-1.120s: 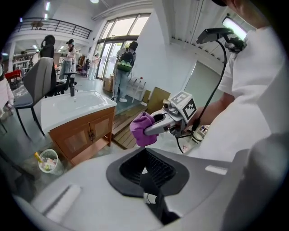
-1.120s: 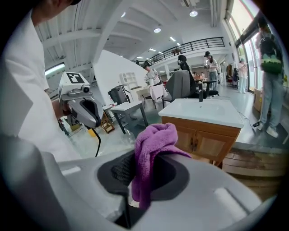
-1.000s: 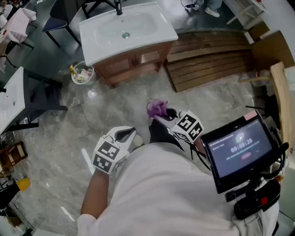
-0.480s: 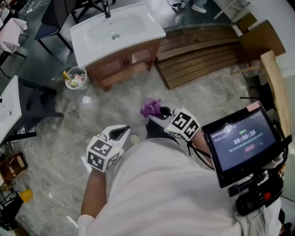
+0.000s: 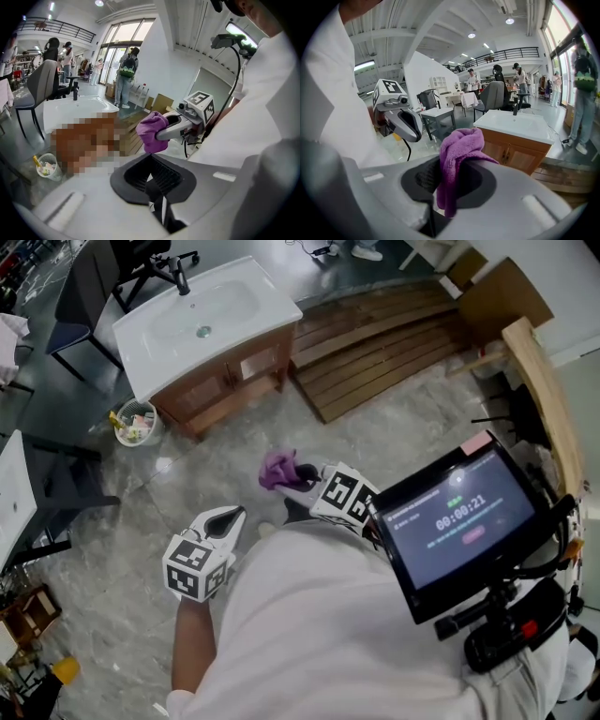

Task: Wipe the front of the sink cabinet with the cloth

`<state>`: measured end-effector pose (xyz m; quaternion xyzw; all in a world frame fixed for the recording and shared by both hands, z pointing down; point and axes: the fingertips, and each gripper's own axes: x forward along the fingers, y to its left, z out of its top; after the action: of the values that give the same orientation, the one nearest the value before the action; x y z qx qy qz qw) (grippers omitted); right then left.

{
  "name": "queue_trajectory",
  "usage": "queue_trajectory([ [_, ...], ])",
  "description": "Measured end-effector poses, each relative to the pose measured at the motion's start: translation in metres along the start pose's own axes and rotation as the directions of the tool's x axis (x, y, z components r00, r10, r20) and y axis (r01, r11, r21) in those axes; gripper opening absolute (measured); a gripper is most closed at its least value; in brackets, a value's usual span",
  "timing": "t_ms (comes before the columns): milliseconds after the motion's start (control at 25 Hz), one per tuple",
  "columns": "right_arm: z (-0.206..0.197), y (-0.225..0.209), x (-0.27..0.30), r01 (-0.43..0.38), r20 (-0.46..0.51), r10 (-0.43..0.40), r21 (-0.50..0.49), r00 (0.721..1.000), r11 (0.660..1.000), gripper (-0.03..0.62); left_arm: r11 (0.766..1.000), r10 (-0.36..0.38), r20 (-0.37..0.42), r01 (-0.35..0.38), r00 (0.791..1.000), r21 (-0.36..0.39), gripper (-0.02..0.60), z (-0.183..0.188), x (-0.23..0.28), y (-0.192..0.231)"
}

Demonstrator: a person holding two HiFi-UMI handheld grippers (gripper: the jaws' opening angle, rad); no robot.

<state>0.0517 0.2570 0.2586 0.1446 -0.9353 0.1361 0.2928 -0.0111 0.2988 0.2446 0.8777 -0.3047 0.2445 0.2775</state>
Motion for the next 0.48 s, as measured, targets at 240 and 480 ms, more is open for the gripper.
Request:
queue_trajectory([
  [240,-0.001,0.011,-0.004,0.021,0.011,-0.021,-0.024,1.000,0.999,0.072,1.000,-0.002,0.001,0.002,1.000,0.005,0.005,-0.011,-0.007,-0.010],
  [480,0.000,0.014,-0.005,0.030,0.027,-0.030,-0.023,0.999,0.999,0.072,1.000,-0.006,0.000,0.006,1.000,0.009,0.005,-0.012,-0.008,-0.011],
])
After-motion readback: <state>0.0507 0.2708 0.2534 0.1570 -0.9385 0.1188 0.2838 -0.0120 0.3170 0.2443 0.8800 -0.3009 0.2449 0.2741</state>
